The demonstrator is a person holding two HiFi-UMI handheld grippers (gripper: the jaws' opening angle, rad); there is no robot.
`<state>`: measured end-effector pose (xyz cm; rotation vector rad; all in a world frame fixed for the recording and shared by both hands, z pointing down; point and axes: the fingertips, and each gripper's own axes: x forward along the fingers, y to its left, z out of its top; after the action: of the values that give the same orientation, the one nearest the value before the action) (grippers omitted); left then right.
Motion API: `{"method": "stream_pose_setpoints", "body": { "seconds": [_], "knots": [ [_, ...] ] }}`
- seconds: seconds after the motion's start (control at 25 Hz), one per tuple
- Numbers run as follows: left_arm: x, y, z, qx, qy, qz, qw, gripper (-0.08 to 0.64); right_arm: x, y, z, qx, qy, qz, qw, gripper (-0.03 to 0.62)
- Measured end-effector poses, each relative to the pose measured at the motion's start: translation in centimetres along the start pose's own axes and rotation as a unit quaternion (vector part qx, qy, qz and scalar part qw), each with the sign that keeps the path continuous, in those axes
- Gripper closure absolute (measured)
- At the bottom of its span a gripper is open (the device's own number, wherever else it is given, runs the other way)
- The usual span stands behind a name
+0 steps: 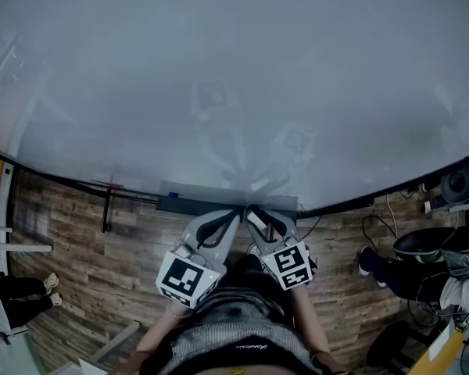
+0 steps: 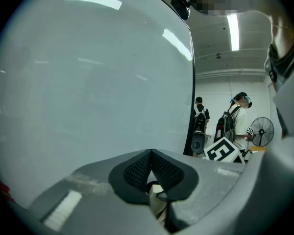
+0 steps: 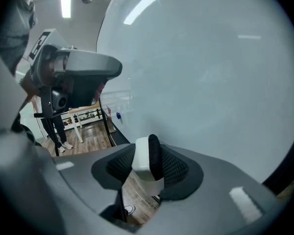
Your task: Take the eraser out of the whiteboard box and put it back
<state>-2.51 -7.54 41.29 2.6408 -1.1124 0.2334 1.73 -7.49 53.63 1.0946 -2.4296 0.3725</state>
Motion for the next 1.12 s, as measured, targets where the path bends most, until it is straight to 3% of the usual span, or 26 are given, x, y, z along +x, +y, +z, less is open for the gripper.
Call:
{"method": "stream_pose_setpoints", "body": {
  "seconds": [0.2, 0.48, 1.12],
  "knots": [
    [-0.1, 0.1, 0.0, -0.002, 0.000, -0.003, 1.0000, 0.558, -0.3, 0.2, 0.7, 0.005, -0.004, 0.003, 1.000, 0.433],
    [0.1, 0.1, -0.4, 0.028, -0.004, -0.016, 0.9995, 0.558, -1.3, 0.1, 2.0, 0.002, -0.011, 0.002, 1.000, 0.433],
    [0.1, 0.0, 0.2, 0.025, -0.010, -0.025, 0.9993, 0.558, -4.4, 1.0, 7.1, -0.018, -0.026, 0.004, 0.999, 0.434]
  ]
}}
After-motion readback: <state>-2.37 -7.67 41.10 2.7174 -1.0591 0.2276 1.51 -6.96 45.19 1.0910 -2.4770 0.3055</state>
